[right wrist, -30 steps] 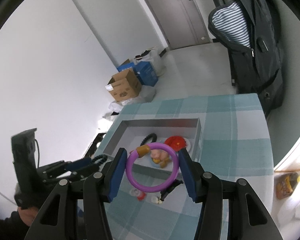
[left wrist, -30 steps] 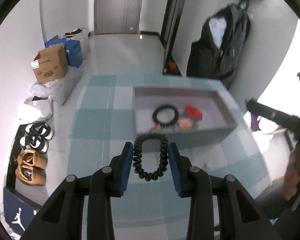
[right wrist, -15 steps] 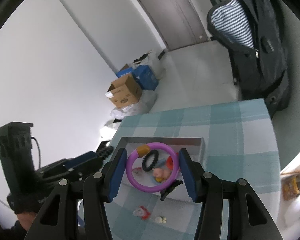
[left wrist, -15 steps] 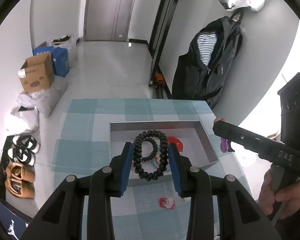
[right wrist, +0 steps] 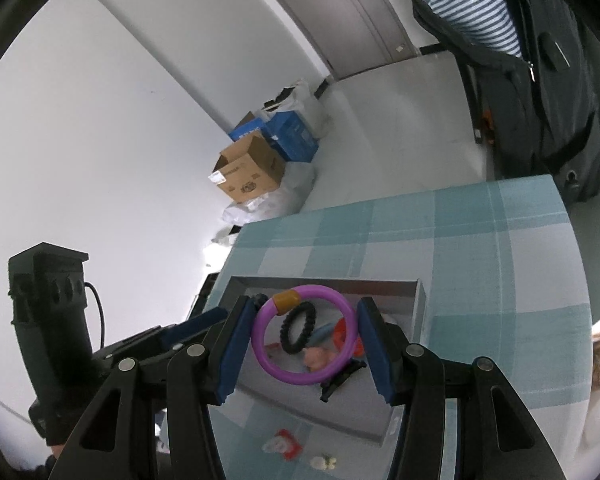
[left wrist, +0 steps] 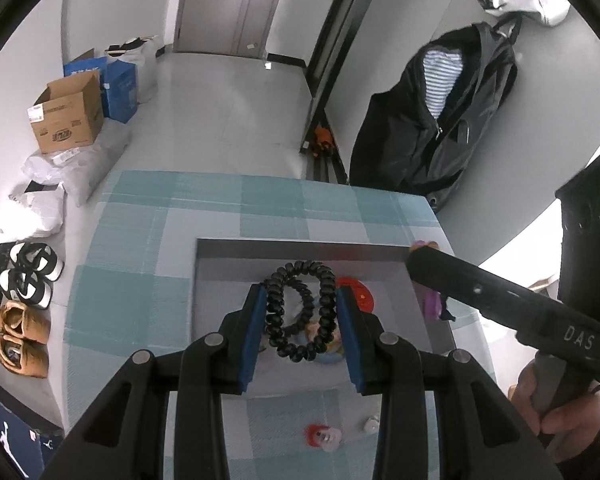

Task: Organize jewelry
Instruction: 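Lower the pink ring and hair tie into the grey box and open both grippers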

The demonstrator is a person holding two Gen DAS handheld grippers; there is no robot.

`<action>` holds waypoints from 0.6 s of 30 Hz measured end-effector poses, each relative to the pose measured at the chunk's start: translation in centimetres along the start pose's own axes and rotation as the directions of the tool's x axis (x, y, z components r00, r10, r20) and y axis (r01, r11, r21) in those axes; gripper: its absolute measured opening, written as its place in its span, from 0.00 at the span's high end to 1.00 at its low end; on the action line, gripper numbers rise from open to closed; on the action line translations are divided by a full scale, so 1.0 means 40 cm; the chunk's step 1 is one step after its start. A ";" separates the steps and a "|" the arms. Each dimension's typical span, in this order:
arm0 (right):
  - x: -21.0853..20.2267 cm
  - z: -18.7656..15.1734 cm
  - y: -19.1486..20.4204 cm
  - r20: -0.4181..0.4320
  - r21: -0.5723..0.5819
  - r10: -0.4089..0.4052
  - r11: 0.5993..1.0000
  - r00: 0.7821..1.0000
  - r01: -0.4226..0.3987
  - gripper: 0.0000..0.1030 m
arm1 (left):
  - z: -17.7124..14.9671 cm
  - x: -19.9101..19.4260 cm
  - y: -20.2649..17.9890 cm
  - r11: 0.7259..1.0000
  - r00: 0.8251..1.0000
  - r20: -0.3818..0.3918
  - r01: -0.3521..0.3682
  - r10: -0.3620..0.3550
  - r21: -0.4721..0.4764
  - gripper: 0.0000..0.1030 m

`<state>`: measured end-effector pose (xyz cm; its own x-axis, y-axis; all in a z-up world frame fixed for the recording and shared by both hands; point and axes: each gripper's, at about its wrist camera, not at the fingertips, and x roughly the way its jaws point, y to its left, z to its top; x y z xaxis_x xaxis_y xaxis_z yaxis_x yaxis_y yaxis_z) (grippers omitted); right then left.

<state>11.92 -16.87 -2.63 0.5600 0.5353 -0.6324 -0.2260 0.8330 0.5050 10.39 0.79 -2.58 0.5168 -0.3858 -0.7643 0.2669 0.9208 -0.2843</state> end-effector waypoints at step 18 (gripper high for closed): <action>0.021 0.010 -0.024 -0.026 0.038 -0.016 0.999 1.000 0.017 0.33 | 0.001 0.050 0.015 0.999 0.997 -0.080 0.016 -0.020 -0.042 0.43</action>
<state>12.93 -17.29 -3.42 0.5429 0.5254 -0.6552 -0.1863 0.8361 0.5160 11.60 0.58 -4.25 0.4444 -0.3981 -0.8025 0.2409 0.9159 -0.3210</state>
